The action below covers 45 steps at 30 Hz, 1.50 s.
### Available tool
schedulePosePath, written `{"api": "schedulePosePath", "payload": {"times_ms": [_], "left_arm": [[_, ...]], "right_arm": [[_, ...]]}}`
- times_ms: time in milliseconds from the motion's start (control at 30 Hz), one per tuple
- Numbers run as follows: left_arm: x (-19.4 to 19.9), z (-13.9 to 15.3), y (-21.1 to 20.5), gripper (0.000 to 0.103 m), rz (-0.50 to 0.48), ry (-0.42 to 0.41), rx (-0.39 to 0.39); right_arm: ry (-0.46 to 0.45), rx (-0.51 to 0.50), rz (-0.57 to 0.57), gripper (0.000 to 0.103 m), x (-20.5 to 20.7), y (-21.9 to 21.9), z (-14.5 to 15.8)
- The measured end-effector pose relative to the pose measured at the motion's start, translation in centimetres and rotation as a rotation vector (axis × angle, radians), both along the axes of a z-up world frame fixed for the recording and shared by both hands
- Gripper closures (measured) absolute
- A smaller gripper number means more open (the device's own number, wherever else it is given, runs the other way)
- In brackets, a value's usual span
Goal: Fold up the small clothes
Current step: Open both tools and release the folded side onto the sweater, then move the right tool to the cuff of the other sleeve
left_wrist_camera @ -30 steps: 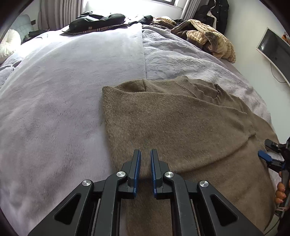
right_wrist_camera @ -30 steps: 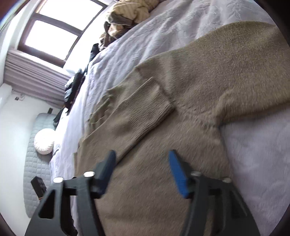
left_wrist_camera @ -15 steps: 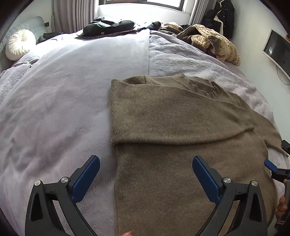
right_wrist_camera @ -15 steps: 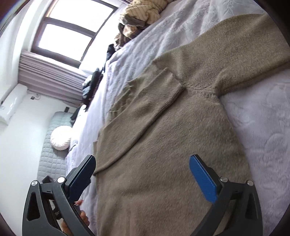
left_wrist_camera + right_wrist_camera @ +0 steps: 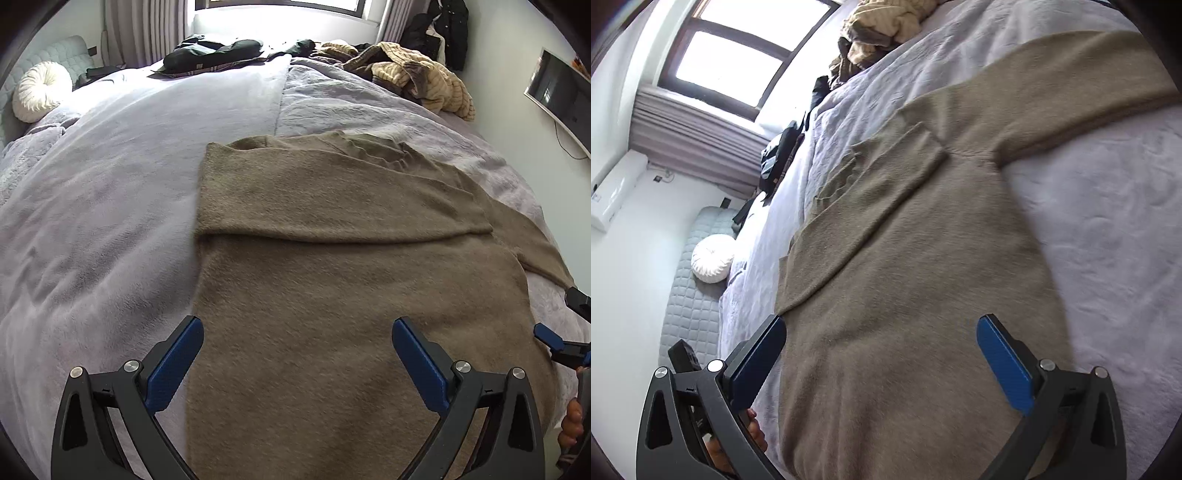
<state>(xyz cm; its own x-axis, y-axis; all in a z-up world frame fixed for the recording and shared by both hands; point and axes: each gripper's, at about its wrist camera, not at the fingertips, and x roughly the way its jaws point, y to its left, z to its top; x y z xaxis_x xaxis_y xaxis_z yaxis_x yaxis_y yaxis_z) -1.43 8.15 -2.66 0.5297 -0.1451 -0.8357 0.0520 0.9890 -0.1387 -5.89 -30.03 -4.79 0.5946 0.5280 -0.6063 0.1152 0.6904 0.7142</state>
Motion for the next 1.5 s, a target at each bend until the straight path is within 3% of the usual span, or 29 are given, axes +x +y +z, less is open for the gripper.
{"api": "schedulePosePath", "payload": {"times_ms": [867, 1500], "left_arm": [[-3.7, 1.8, -7.8, 0.001, -0.087, -0.024, 0.050], [-3.4, 1.9, -12.2, 0.001, -0.146, -0.015, 0.081]], "right_arm": [[0.013, 0.094, -0.064, 0.000, -3.6, -5.0, -0.7], [-0.061, 0.116, -0.172, 0.001, -5.3, -10.4, 0.7]]}}
